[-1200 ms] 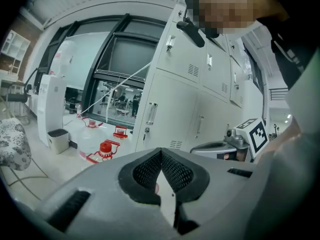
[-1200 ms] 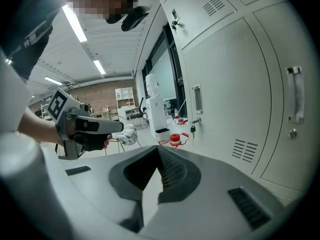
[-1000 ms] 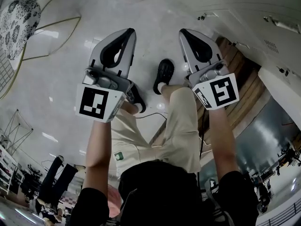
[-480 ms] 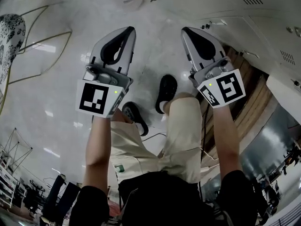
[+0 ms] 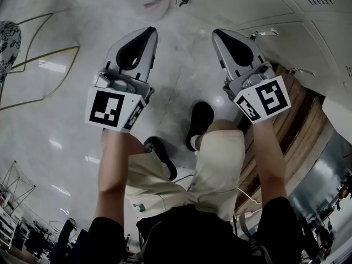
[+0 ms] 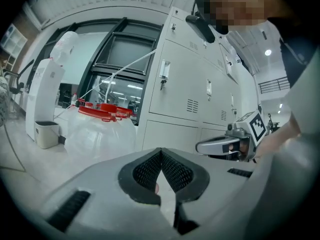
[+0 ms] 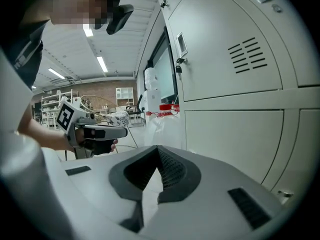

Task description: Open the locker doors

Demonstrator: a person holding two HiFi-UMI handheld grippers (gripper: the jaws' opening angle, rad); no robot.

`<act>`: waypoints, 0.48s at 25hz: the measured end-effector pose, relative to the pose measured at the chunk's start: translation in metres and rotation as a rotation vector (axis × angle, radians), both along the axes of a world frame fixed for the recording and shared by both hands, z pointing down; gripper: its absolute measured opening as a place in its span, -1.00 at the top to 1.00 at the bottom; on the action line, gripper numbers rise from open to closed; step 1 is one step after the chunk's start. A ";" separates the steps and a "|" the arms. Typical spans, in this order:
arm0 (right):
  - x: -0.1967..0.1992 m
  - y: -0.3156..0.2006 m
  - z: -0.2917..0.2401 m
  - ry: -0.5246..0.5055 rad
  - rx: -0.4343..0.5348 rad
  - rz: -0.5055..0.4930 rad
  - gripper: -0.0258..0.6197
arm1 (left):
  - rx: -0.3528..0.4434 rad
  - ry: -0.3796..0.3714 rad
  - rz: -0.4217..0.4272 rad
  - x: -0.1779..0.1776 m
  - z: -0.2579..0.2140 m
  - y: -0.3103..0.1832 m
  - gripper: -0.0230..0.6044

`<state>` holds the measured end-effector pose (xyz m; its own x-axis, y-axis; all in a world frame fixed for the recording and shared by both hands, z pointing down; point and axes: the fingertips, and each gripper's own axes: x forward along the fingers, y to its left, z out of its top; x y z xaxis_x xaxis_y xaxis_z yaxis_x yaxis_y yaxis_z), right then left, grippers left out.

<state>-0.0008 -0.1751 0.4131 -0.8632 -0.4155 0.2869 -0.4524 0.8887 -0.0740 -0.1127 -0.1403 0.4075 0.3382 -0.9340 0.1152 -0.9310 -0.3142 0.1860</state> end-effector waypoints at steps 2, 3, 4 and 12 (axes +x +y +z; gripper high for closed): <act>0.000 -0.002 0.010 0.002 0.011 -0.006 0.91 | 0.008 -0.001 -0.003 -0.001 0.009 -0.001 0.88; 0.000 -0.003 0.014 0.006 0.017 -0.007 0.91 | 0.012 -0.001 -0.004 -0.002 0.013 -0.001 0.88; -0.001 -0.004 0.018 0.008 0.023 -0.008 0.91 | 0.014 0.001 -0.004 -0.003 0.017 -0.001 0.88; -0.003 -0.017 0.038 -0.003 0.023 0.026 0.91 | 0.012 0.023 -0.005 -0.012 0.041 0.001 0.88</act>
